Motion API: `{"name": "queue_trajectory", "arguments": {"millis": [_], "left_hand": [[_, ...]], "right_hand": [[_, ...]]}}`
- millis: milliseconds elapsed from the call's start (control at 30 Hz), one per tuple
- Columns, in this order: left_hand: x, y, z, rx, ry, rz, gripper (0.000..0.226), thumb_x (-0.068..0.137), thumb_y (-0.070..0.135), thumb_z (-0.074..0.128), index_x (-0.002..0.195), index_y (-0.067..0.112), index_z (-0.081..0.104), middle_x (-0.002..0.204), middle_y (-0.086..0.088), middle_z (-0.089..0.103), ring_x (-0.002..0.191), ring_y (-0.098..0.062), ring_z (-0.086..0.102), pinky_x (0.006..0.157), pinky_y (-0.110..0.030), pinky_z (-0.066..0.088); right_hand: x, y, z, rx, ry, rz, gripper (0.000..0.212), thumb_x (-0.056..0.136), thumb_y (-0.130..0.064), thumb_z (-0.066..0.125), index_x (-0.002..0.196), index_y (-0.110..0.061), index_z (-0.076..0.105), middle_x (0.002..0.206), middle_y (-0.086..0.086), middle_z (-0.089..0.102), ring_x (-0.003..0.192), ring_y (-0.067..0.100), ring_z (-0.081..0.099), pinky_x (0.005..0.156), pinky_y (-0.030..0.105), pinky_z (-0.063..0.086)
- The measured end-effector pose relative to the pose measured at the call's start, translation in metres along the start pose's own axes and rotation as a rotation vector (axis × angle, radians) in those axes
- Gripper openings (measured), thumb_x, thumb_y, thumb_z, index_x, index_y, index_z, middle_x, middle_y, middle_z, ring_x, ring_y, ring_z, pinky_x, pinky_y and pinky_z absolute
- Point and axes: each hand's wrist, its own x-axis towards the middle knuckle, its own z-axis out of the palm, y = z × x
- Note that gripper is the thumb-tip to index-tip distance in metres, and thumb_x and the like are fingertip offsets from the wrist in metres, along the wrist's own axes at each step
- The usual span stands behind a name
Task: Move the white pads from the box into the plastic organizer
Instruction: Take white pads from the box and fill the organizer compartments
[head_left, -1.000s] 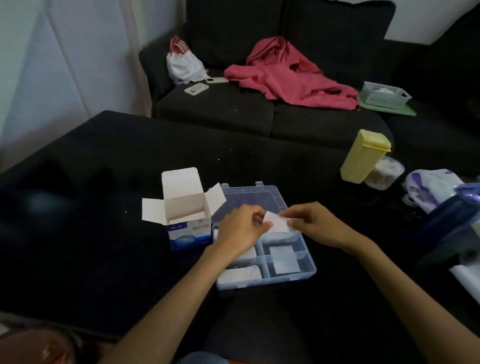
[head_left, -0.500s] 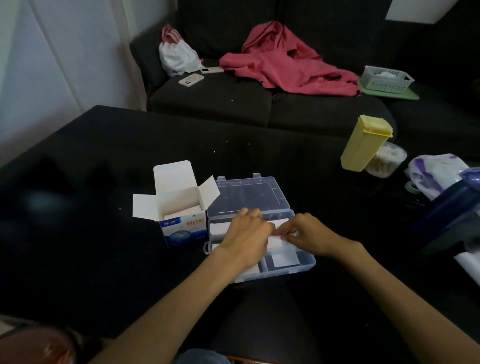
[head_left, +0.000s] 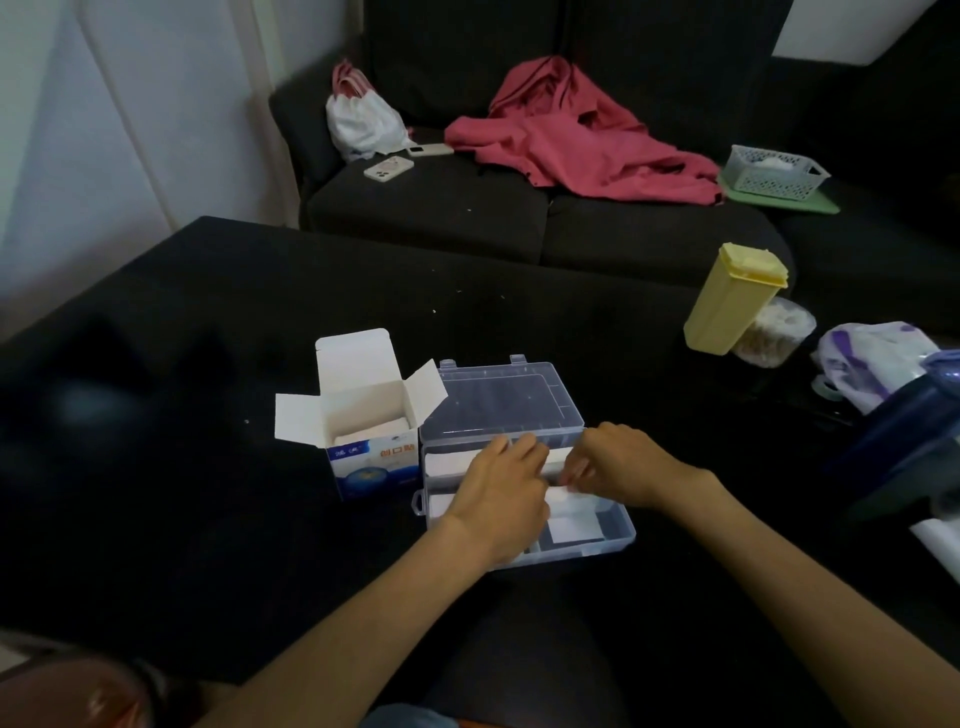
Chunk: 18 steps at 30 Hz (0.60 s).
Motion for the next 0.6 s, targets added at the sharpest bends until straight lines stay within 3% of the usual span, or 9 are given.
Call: {"name": "queue_trajectory", "arguments": {"millis": [133, 267, 433, 600], "left_hand": [[0.0015, -0.0025, -0.0026, 0.061, -0.033, 0.018, 0.039, 0.099, 0.031, 0.034, 0.119, 0.011, 0.061, 0.133, -0.005, 0.048, 0.127, -0.021, 0.030, 0.105, -0.037, 0.023], [0.0023, -0.0017, -0.0004, 0.103, -0.049, 0.026, 0.037, 0.099, 0.031, 0.033, 0.115, 0.014, 0.062, 0.117, -0.003, 0.062, 0.117, -0.020, 0.038, 0.101, -0.035, 0.025], [0.0004, -0.0032, -0.0039, 0.045, -0.058, 0.000, 0.037, 0.099, 0.029, 0.034, 0.127, 0.013, 0.052, 0.121, -0.008, 0.058, 0.119, -0.022, 0.039, 0.101, -0.035, 0.026], [-0.0024, -0.0057, -0.0045, 0.081, -0.099, 0.057, 0.035, 0.099, 0.031, 0.033, 0.109, 0.013, 0.061, 0.112, -0.006, 0.062, 0.115, -0.021, 0.040, 0.099, -0.037, 0.028]], "right_hand": [[-0.0014, -0.0015, 0.0020, -0.076, 0.041, -0.002, 0.027, 0.089, -0.031, 0.058, 0.105, -0.013, 0.069, 0.105, 0.002, 0.069, 0.088, 0.013, 0.064, 0.078, 0.021, 0.052], [-0.0036, -0.0020, 0.0089, -0.126, 0.041, -0.031, 0.026, 0.091, -0.026, 0.056, 0.113, -0.015, 0.067, 0.115, 0.002, 0.065, 0.095, 0.015, 0.063, 0.079, 0.019, 0.048], [-0.0019, -0.0002, 0.0054, -0.106, 0.030, -0.032, 0.023, 0.089, -0.018, 0.060, 0.110, -0.015, 0.068, 0.111, 0.001, 0.067, 0.094, 0.013, 0.064, 0.082, 0.020, 0.052], [-0.0028, -0.0031, 0.0057, -0.155, 0.067, -0.009, 0.022, 0.089, -0.026, 0.060, 0.102, -0.011, 0.069, 0.102, 0.004, 0.068, 0.084, 0.014, 0.064, 0.075, 0.020, 0.052]]}}
